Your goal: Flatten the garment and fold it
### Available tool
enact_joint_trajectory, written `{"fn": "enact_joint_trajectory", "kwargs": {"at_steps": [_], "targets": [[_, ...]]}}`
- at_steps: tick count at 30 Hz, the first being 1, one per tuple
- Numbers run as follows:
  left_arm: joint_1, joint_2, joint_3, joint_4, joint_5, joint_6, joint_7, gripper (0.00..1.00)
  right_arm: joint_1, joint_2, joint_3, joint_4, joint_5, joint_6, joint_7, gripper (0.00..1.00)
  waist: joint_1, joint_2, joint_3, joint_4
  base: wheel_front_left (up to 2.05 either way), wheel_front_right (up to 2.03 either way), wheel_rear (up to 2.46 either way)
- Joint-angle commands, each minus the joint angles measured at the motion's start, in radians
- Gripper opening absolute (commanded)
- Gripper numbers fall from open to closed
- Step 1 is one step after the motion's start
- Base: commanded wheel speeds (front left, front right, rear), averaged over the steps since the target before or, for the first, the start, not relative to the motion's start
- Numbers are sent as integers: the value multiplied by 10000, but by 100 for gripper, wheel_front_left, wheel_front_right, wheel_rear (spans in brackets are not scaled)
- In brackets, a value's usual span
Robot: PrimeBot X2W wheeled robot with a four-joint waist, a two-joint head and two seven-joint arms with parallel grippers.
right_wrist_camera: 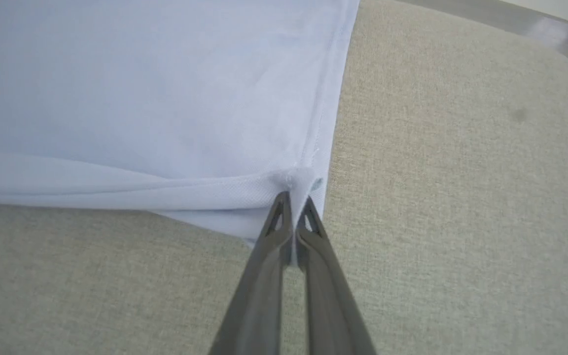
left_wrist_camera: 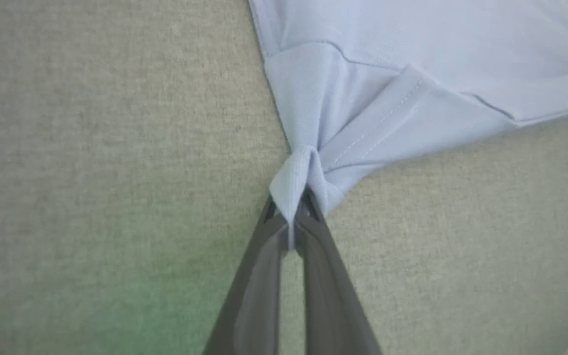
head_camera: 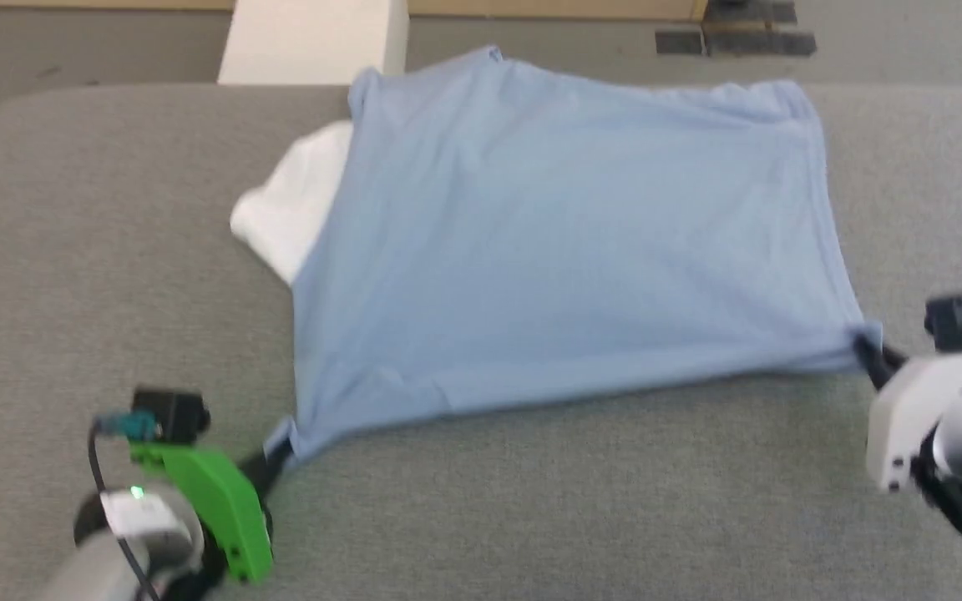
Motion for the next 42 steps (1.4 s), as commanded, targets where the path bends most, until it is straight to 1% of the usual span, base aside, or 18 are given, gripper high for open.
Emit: {"fn": "enact_joint_trajectory", "kwargs": {"at_steps": [1,4,8,12,15,17,19,21,24,27,30,34,38,42], "targets": [[558,97,-18,-269,-178,206,94,0,347,73,-172,-134,-76,-17,-34,0,2,-1,-589,309,0,0,0],[1646,151,-25,-1062,-453,649,191,0,1150,233,-505,-419,-164,-17,59,0,2,-1,-773,353,0,0,0],[2739,241,-118,-1928,-559,1239,312,0,2089,391,-779,-774,-140,-17,276,0,2,-1,-909,397,0,0,0],[3598,349,-94,-2509,-639,1675,251,0,3027,591,-1076,-1264,-202,-17,682,0,2,-1,-1011,407,0,0,0],[3994,415,-46,-2719,-512,1922,11,0,3621,809,-1377,-1660,-307,-17,746,0,2,-1,-1067,384,0,0,0],[4111,399,-1,-2847,-195,2024,-474,0,3895,999,-1436,-1943,-253,-17,491,0,2,-1,-1081,337,0,0,0],[4022,278,-18,-2902,449,2144,-1264,0,4094,1125,-1380,-2114,-190,-17,-37,0,2,-1,-1072,314,0,0,0],[3780,44,-176,-2887,1202,2225,-2086,0,4238,1193,-1238,-2223,-223,-17,-734,0,2,-1,-1056,298,0,0,0],[3284,-455,-383,-2646,2175,2370,-3310,0,4241,1302,-1049,-2257,-440,-17,-1987,0,2,-1,-1017,226,0,0,0],[2687,-824,-540,-2289,2980,2590,-4146,0,4105,1426,-958,-2060,-602,-17,-2715,0,2,-1,-929,131,0,0,0],[1962,-1087,-669,-1944,3515,2627,-4544,0,3787,1467,-899,-1860,-733,-17,-3073,0,2,-1,-831,29,0,0,0],[939,-1138,-596,-1706,3932,2554,-4737,0,3186,1401,-840,-1845,-841,-17,-3136,0,2,-1,-628,-149,0,0,0],[-170,-873,-439,-1626,4202,2343,-4655,0,2447,1233,-746,-1876,-867,-17,-2975,0,2,-1,-271,-272,0,0,0],[-1211,-586,-360,-1386,4311,1981,-4338,0,1748,1045,-688,-1742,-875,-17,-2810,0,2,-1,160,-336,0,0,0]]}}
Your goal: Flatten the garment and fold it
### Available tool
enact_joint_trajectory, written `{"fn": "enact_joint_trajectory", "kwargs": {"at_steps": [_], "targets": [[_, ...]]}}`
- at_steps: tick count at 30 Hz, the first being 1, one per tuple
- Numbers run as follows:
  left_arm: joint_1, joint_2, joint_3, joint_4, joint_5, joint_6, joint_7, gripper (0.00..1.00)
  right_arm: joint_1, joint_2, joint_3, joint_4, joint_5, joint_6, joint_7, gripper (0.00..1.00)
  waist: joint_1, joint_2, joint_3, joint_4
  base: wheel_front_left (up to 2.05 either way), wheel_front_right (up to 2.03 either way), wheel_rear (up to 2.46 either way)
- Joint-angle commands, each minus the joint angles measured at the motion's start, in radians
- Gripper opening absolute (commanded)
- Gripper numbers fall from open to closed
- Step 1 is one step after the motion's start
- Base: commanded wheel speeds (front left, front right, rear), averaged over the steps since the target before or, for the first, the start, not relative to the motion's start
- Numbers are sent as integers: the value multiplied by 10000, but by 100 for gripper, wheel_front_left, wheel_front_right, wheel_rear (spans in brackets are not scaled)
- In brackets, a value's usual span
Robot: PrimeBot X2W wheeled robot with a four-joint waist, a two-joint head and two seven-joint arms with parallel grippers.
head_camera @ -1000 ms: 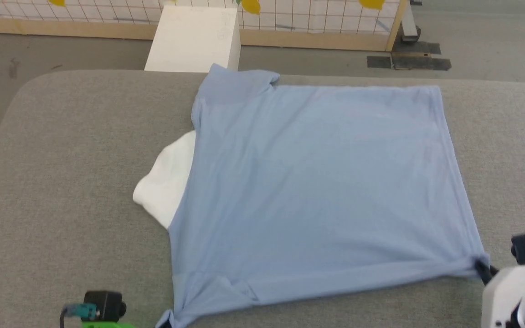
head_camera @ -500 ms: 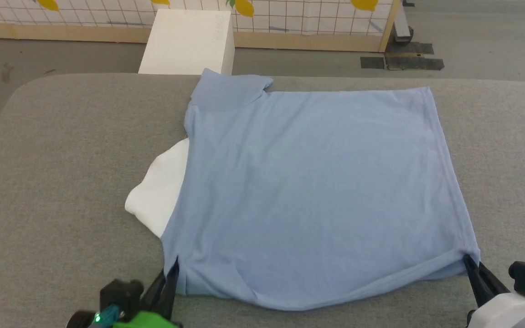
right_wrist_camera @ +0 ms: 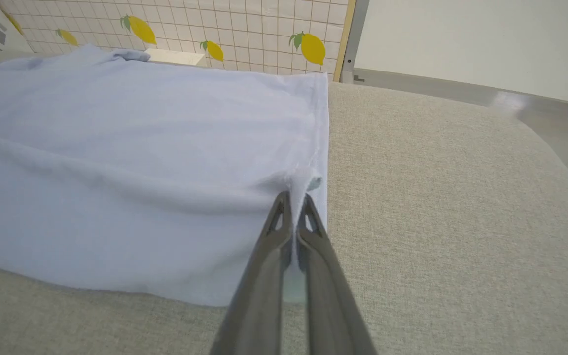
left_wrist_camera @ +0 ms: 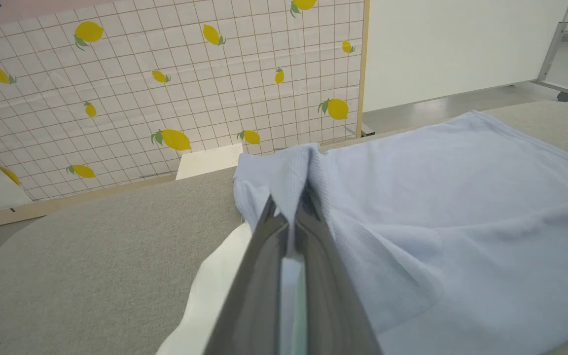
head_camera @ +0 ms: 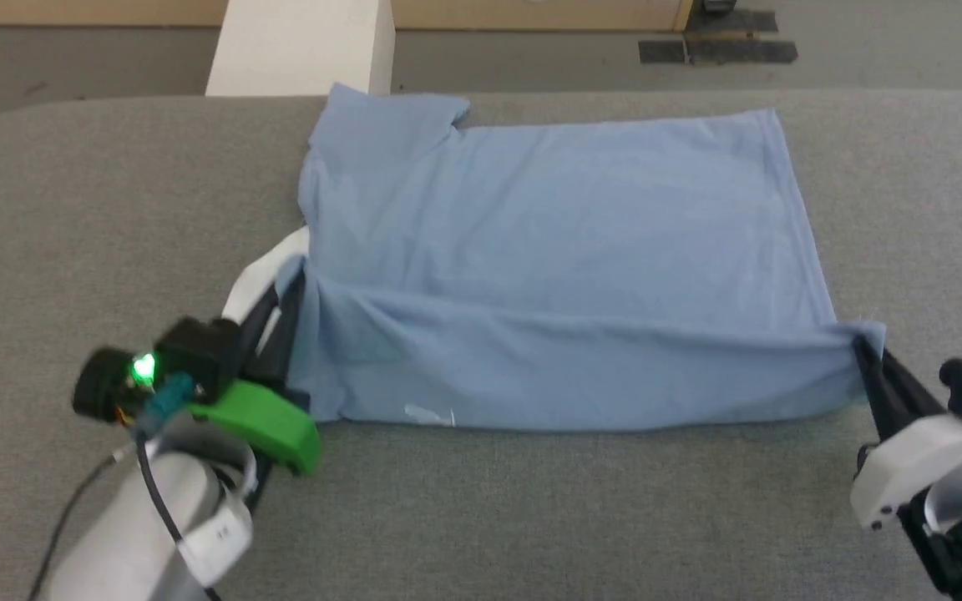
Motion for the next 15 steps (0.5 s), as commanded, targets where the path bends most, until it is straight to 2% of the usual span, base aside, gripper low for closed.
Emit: {"fn": "enact_joint_trajectory", "kwargs": {"at_steps": [1,9,10,15], "targets": [[-433,145,74,172,89,-145,114,0,-346,-44,-5,102,-45,-17,97,0,1,-1,423,-117,0,0,0],[-1466,276,199,1392,-586,-794,1197,0,-1642,-200,20,912,107,-17,988,0,1,-1,1203,-240,0,0,0],[-1578,265,188,1748,-874,-970,1637,0,-1943,-278,124,1130,236,-17,1431,0,1,-1,1385,-261,0,0,0],[-1717,225,148,2364,-1519,-1272,2690,0,-2684,-525,351,1533,655,-17,2722,0,1,-1,1769,-262,0,0,0]]}}
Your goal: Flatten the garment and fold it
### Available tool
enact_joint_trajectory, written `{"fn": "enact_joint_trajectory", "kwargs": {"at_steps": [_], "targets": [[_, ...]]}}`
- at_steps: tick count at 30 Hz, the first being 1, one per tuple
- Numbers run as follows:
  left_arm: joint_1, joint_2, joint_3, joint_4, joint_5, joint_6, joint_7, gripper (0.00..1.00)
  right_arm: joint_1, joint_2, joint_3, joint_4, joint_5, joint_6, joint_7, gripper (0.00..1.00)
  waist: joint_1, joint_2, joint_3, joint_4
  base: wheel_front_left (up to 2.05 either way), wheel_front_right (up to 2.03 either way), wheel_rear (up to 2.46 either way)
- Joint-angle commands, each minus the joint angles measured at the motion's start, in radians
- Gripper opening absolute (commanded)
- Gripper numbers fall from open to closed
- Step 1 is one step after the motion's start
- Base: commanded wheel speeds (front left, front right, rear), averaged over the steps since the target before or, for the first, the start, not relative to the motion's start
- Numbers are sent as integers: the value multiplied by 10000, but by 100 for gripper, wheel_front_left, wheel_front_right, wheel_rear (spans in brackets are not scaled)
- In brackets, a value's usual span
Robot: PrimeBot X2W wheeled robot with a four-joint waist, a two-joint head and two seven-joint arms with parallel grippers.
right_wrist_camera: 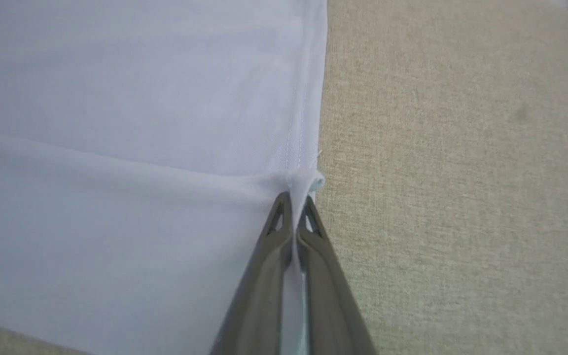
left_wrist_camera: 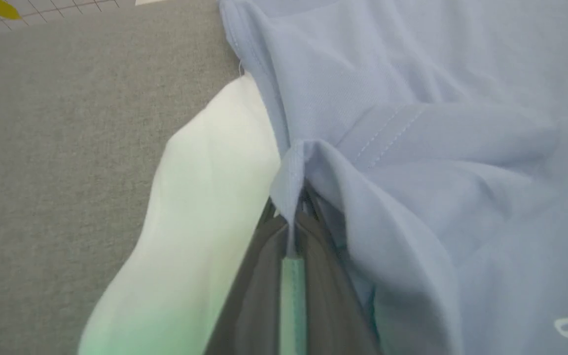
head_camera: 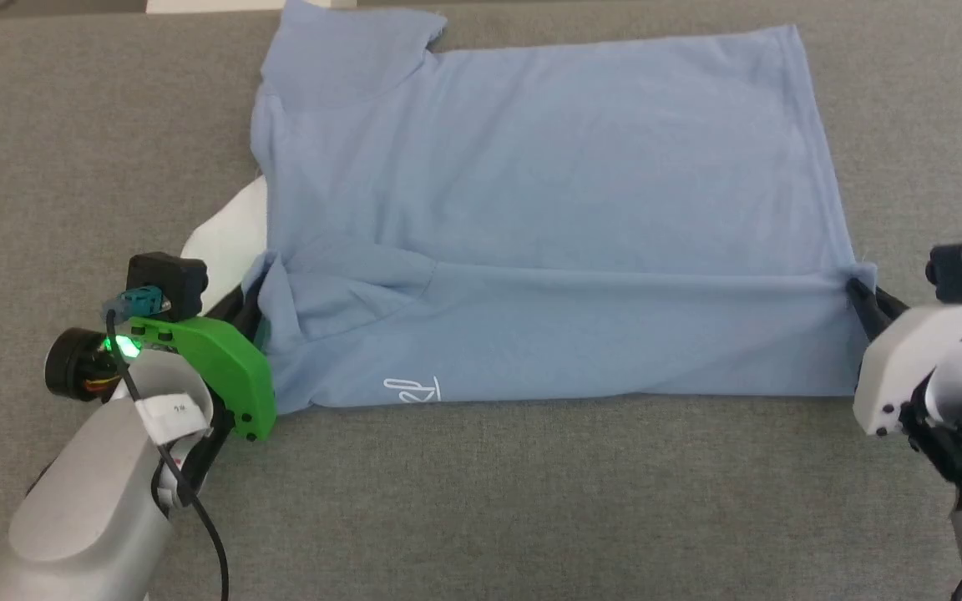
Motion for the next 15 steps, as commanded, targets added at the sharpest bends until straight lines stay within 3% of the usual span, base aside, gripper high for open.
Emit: {"fn": "enact_joint_trajectory", "kwargs": {"at_steps": [1,9,10,11,12,15], "targets": [[-176,-1,-6,110,-179,-85,221,0,-280,-93,67,86,167,-17,288,0,0,0,265,-13,0,0,0],[22,-160,42,532,-1370,-236,1897,0,-932,-458,357,670,1219,-17,2535,0,0,0,322,156,0,0,0],[64,-194,120,520,-1463,-139,1910,42,-927,-470,311,702,1330,-17,2718,12,0,0,258,191,0,0,0],[110,-226,211,462,-1502,-36,1791,85,-904,-471,275,697,1413,-17,2828,44,0,0,172,219,0,0,0],[141,-224,262,415,-1474,41,1664,100,-881,-468,252,681,1450,-17,2857,96,0,0,117,230,0,0,0],[423,-225,615,71,-1216,480,544,100,-678,-388,80,459,1535,-17,2489,100,0,0,-230,280,0,0,0]]}}
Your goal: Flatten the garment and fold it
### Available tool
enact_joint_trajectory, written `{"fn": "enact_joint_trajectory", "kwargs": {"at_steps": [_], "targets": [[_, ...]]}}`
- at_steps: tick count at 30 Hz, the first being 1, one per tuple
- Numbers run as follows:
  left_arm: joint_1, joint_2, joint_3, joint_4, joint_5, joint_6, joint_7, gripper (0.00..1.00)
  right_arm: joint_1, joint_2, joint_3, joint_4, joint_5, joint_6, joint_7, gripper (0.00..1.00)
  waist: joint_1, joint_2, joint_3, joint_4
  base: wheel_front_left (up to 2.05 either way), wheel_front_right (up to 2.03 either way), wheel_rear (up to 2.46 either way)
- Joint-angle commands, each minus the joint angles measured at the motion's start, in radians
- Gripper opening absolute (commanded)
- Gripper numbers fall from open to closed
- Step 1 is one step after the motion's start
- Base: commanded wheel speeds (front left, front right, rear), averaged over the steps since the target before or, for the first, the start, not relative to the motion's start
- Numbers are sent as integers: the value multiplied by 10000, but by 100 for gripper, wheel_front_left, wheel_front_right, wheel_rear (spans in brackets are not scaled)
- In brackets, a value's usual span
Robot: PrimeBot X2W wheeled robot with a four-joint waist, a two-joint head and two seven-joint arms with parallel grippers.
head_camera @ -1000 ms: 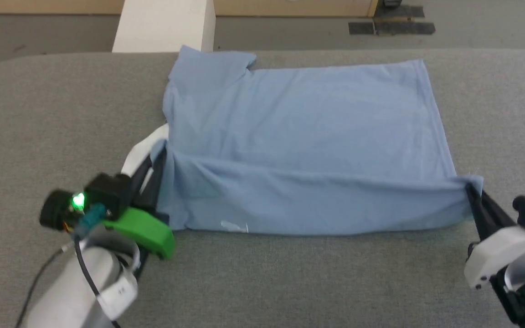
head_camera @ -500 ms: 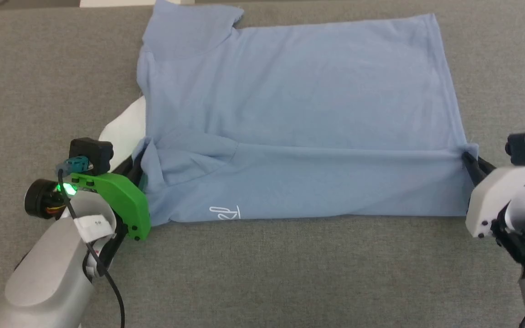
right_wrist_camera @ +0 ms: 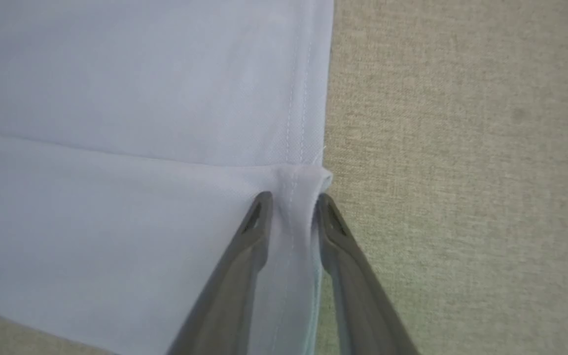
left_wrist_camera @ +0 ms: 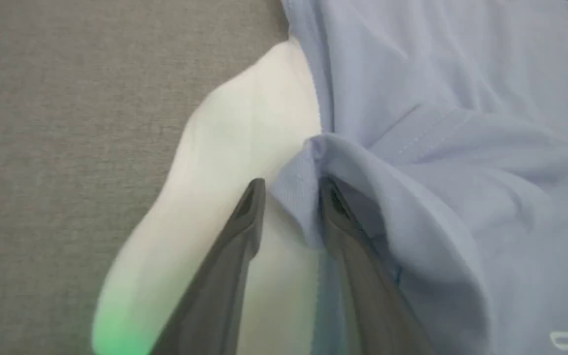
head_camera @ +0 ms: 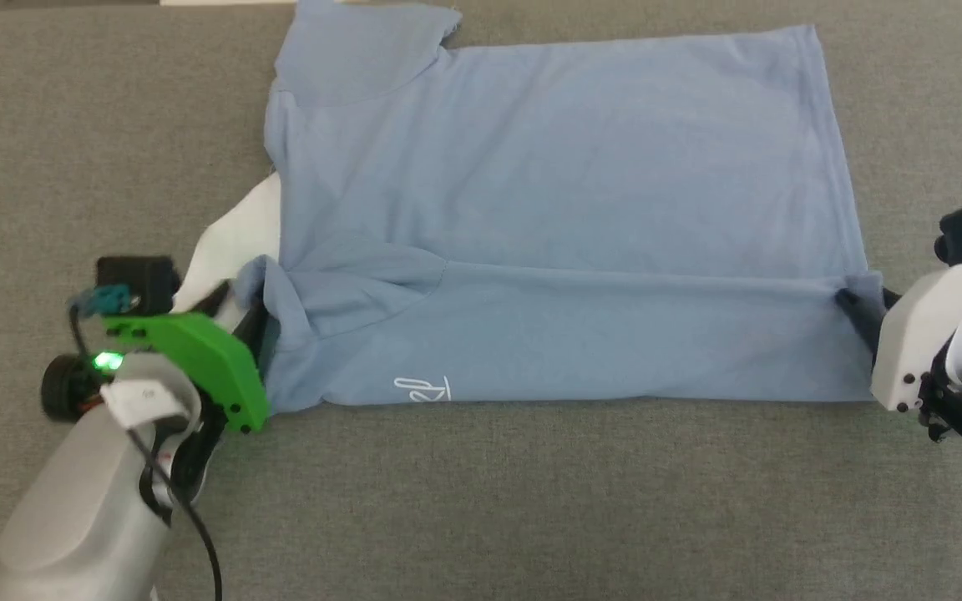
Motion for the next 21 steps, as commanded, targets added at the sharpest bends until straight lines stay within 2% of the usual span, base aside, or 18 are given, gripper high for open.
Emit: {"fn": "enact_joint_trajectory", "kwargs": {"at_steps": [1,6,10,16,21], "targets": [[401,-11,150,-75,148,236,-476,100,267,114,-67,-101,67,-17,-297,100,-1,0,-383,83,0,0,0],[1440,-75,691,-754,613,967,-2602,100,1096,376,-320,-731,-99,-17,-1983,100,-1,0,-1094,131,0,0,0],[2486,-280,796,-1524,891,1475,-3621,100,1928,728,-568,-1297,-413,-17,-3613,100,-1,0,-1520,153,0,0,0],[3601,-428,416,-2464,1628,1721,-4064,100,3014,1554,-632,-1980,-749,-17,-5774,100,-1,0,-1821,46,0,0,0],[3974,-550,273,-2154,1951,1782,-4148,100,3514,2114,-551,-2228,-1138,-17,-7130,100,-1,0,-1876,-169,0,0,0]]}}
